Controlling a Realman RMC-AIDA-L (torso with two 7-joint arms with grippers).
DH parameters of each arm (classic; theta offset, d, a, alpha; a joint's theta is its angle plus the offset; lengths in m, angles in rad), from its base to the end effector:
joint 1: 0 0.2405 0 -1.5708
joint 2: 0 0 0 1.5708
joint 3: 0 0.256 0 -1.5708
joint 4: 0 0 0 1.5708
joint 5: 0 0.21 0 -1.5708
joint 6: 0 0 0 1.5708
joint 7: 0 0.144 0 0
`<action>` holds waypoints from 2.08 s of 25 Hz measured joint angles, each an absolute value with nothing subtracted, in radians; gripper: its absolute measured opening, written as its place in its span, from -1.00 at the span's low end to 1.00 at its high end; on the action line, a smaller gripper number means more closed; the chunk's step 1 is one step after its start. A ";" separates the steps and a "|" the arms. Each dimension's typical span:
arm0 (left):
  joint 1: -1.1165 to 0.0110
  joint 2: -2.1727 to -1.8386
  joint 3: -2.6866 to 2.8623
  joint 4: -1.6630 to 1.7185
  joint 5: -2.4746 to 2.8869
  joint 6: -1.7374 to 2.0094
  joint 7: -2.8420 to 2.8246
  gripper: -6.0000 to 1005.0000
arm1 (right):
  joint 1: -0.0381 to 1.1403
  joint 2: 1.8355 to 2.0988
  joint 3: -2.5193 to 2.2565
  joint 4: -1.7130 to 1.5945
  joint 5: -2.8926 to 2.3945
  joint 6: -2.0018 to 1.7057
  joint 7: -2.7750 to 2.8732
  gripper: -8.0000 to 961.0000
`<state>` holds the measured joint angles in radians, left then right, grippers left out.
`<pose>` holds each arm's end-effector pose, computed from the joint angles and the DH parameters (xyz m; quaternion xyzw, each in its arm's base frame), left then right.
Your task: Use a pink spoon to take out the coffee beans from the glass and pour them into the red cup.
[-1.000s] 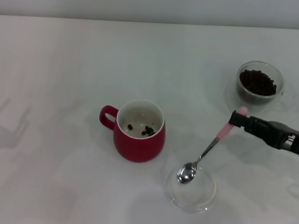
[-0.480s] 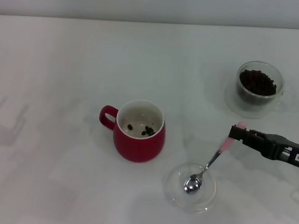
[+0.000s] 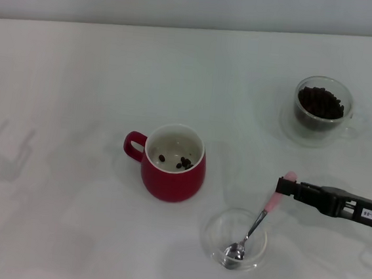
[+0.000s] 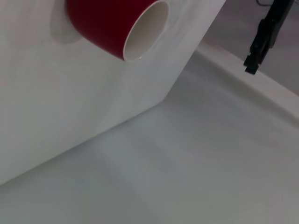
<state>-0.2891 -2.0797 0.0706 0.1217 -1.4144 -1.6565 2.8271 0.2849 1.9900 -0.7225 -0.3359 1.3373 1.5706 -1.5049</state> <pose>-0.3366 0.2477 0.0117 -0.7588 -0.0999 -0.3607 0.5330 0.3462 0.2369 -0.0076 -0.7799 0.5253 0.3273 0.0931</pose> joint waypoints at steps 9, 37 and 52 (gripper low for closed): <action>-0.287 -2.082 0.074 0.116 -1.412 -1.662 2.827 0.04 | 0.287 1.986 -0.726 -0.334 1.330 1.522 -1.511 -0.68; -0.281 -2.083 0.072 0.112 -1.413 -1.671 2.827 0.04 | 0.323 1.966 -0.595 -0.375 1.308 1.486 -1.527 -0.55; -0.308 -2.084 0.068 0.084 -1.542 -1.664 2.827 0.04 | 0.325 1.987 0.048 -0.391 1.404 1.338 -1.987 -0.55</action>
